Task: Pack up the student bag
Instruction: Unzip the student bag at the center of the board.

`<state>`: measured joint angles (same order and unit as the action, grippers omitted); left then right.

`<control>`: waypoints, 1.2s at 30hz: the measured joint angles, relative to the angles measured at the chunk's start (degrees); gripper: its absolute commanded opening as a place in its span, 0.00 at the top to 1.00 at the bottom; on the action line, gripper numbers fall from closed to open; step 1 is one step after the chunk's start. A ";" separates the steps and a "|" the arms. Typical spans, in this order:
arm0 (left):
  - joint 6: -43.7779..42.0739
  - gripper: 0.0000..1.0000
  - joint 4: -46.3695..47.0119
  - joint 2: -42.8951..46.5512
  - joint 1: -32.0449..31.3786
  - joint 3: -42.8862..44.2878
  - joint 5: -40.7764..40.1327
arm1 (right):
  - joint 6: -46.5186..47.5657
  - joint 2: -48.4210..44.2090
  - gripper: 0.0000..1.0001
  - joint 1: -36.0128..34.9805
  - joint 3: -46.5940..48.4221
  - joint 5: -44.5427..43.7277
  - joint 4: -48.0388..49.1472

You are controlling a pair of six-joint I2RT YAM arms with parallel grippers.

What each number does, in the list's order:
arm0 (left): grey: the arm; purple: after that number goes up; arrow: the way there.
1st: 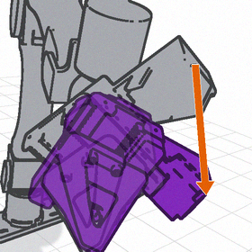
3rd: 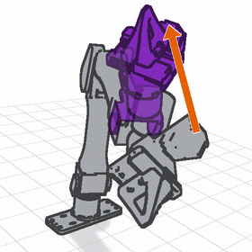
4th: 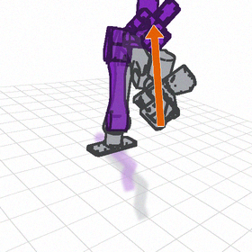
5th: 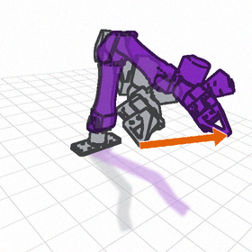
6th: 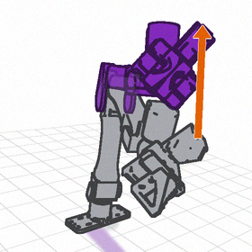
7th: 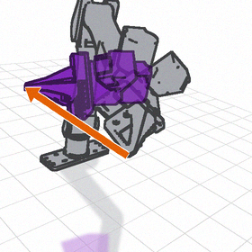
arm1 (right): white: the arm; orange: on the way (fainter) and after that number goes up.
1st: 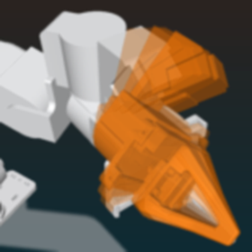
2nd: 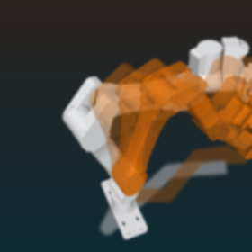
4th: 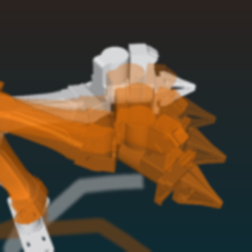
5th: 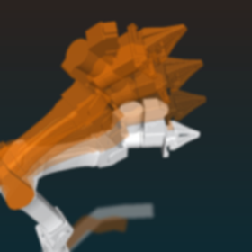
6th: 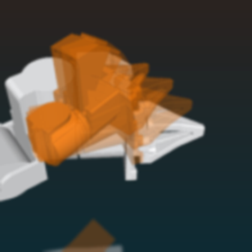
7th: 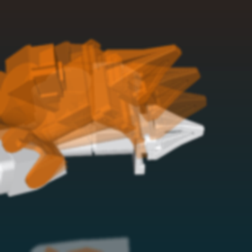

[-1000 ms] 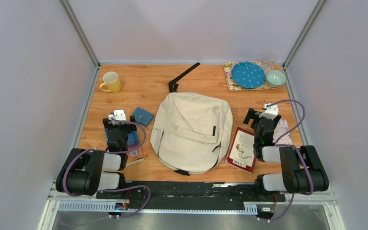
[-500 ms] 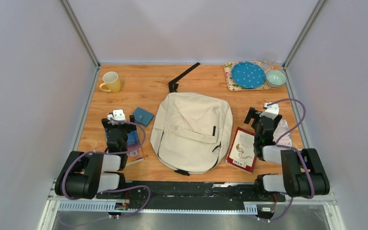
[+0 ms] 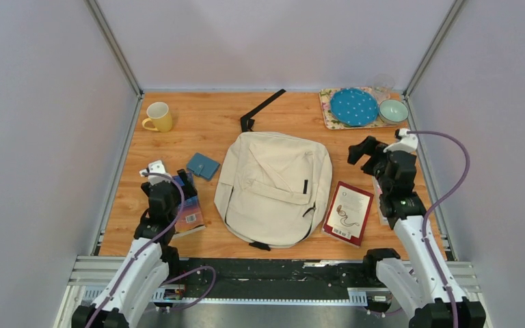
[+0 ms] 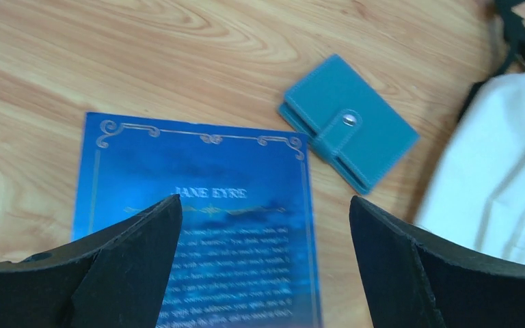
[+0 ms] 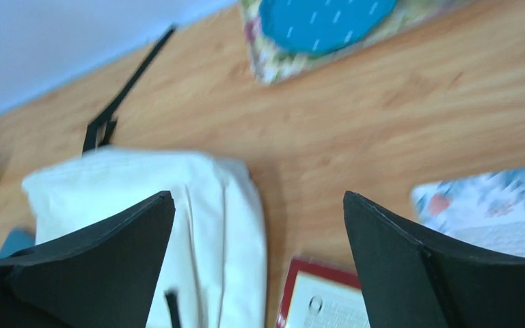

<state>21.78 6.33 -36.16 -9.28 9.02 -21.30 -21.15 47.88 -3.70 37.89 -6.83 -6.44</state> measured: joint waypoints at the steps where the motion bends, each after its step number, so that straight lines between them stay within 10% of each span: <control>1: 1.64 0.01 -3.87 1.20 -0.02 1.38 1.81 | -1.77 -1.20 0.03 0.00 -2.54 3.82 -0.13; 14: 14.56 0.01 -11.28 8.98 -0.07 -0.83 28.50 | -7.65 10.21 0.09 -0.94 -8.70 28.44 -4.09; 36: 9.86 0.02 -7.41 5.11 -0.07 -1.77 48.28 | -0.46 33.38 0.08 -4.81 1.18 23.91 -0.68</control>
<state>31.64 -1.08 -31.05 -9.34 7.25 26.98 -21.61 81.25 -8.51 39.07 17.08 -7.11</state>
